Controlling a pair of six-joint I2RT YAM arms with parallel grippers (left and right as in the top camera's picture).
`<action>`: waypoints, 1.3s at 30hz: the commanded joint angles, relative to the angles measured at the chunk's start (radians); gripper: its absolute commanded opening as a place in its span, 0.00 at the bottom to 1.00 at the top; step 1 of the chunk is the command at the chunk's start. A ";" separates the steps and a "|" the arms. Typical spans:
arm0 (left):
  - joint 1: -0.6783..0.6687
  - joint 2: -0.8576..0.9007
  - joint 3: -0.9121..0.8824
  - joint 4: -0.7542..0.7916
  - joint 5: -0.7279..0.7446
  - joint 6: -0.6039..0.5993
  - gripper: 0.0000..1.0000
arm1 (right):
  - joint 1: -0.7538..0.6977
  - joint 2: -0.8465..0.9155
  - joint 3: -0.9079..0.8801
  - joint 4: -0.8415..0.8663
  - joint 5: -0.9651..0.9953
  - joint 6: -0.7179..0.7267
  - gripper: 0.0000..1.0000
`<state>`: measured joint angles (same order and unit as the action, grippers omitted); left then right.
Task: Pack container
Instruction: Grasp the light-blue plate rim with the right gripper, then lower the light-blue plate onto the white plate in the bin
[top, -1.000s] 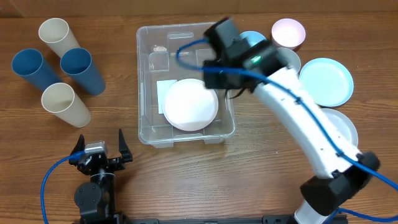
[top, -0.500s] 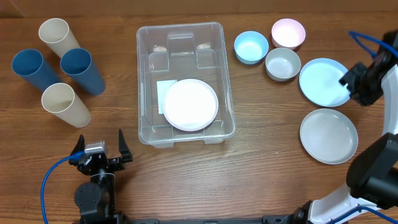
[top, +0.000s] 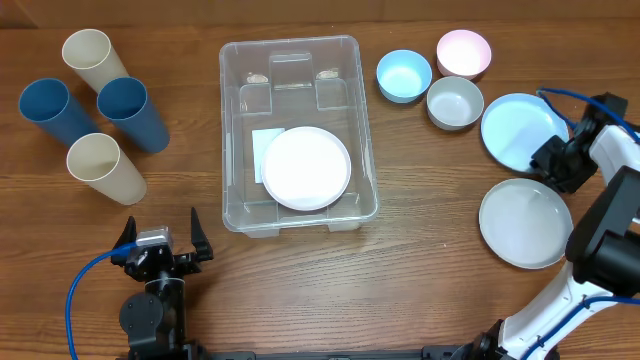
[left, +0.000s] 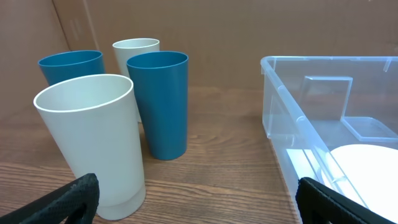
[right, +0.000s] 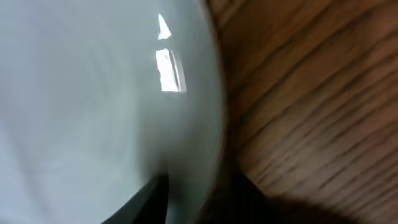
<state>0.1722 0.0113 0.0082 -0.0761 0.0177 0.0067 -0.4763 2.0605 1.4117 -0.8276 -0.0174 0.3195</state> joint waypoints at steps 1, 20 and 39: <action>0.007 -0.007 -0.003 -0.002 0.001 0.013 1.00 | -0.003 0.017 -0.005 0.006 0.006 0.018 0.21; 0.007 -0.007 -0.003 -0.002 0.001 0.013 1.00 | -0.005 -0.241 0.552 -0.469 -0.060 -0.042 0.04; 0.007 -0.007 -0.003 -0.002 0.001 0.013 1.00 | 0.974 -0.195 0.221 -0.172 -0.109 0.015 0.04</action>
<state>0.1722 0.0113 0.0082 -0.0757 0.0177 0.0063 0.4603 1.8729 1.6825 -1.0500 -0.1188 0.3019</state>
